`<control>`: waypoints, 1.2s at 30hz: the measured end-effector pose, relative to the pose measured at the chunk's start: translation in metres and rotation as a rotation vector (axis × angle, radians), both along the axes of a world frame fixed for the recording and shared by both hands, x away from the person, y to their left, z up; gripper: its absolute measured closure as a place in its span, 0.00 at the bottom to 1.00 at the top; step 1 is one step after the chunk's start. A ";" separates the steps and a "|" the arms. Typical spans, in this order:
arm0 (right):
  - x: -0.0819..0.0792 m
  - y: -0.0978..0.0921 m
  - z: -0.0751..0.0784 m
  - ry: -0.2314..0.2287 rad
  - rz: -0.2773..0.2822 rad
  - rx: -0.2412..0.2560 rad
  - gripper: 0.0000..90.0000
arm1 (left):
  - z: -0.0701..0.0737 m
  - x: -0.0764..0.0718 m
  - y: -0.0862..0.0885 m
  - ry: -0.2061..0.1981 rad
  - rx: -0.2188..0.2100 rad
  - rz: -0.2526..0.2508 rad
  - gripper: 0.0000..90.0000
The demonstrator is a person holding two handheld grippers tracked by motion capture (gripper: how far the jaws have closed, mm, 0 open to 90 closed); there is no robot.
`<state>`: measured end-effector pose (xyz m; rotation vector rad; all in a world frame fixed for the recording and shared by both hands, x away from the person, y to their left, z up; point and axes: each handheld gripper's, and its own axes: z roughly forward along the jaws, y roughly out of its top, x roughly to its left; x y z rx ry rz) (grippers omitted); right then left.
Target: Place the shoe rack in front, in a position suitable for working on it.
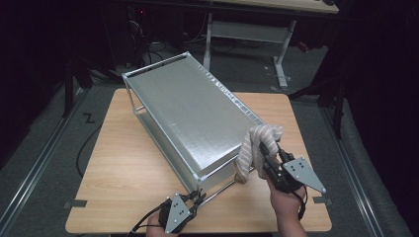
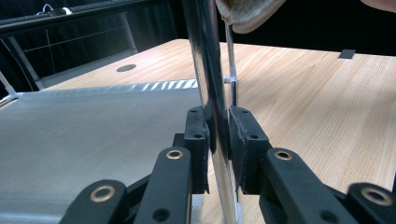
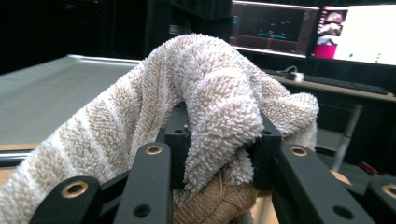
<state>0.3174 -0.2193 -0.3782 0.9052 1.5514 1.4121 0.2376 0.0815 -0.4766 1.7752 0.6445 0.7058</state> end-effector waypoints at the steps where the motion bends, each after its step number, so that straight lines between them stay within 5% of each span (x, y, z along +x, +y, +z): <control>1: 0.003 -0.004 0.000 0.003 -0.014 -0.002 0.74 | 0.000 -0.001 0.000 0.001 0.001 0.002 0.86; 6: 0.011 -0.017 -0.002 0.016 -0.061 0.011 0.74 | 0.000 -0.002 0.001 0.002 0.004 0.001 0.86; 11: 0.010 -0.014 -0.004 0.028 -0.024 0.012 0.75 | 0.001 -0.002 0.001 0.005 0.005 -0.003 0.86; 36: -0.050 0.068 0.004 -0.034 0.309 -0.076 0.75 | 0.001 0.002 -0.002 0.007 0.002 -0.011 0.86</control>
